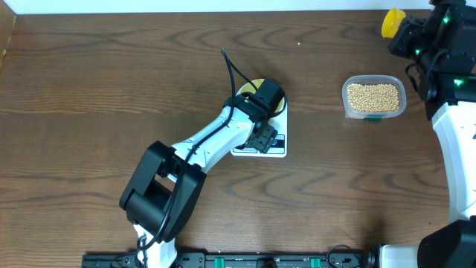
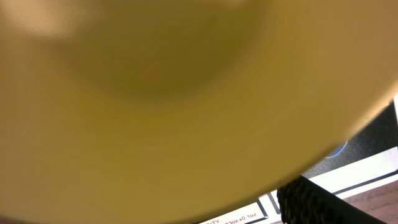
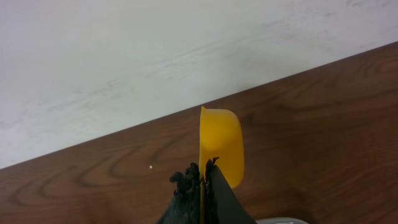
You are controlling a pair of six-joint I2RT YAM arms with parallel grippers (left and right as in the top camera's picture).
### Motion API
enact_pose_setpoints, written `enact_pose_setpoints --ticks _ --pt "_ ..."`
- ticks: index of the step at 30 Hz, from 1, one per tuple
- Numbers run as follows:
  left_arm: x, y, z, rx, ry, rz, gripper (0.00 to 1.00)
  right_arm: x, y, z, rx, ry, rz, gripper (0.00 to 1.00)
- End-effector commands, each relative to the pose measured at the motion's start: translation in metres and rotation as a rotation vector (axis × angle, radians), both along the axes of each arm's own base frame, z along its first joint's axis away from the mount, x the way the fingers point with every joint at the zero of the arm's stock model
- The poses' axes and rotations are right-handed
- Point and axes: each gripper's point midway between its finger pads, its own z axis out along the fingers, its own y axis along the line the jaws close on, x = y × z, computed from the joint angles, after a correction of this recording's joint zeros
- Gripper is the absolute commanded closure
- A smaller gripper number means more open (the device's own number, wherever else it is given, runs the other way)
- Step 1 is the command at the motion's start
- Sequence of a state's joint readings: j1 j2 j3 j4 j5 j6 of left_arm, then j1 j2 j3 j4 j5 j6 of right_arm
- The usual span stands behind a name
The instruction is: Scoop item into bowl and weigh 50g on scale
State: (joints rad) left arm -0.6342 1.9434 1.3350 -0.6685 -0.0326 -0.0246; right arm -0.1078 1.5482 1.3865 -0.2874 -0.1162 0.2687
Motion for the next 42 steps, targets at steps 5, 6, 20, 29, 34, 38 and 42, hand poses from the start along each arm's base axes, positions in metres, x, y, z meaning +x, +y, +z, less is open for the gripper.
enact_pose_setpoints --ticks 5,6,20,29,34,38,42 --pt "0.007 -0.003 0.002 0.005 -0.020 -0.010 0.20 0.003 0.003 0.000 -0.013 -0.003 0.015 0.99" --pt "0.007 -0.003 0.002 0.005 -0.021 -0.010 0.20 0.003 0.003 0.001 -0.013 -0.003 0.015 0.99" --pt "0.011 -0.005 0.001 -0.008 -0.038 -0.009 0.19 0.003 0.003 0.000 -0.020 -0.003 0.018 0.99" --pt "0.008 -0.003 -0.011 0.008 -0.013 -0.002 0.20 0.003 0.002 0.000 -0.020 -0.003 0.018 0.99" --pt "0.006 -0.002 -0.021 0.023 0.007 -0.002 0.19 0.003 0.002 0.001 -0.020 -0.003 0.017 0.99" --pt "0.006 -0.002 -0.021 0.022 0.007 0.001 0.20 0.003 0.002 0.000 -0.020 -0.003 0.018 0.99" --pt "0.006 -0.002 -0.021 0.022 0.007 0.001 0.20 0.003 0.002 0.000 -0.020 -0.003 0.018 0.99"
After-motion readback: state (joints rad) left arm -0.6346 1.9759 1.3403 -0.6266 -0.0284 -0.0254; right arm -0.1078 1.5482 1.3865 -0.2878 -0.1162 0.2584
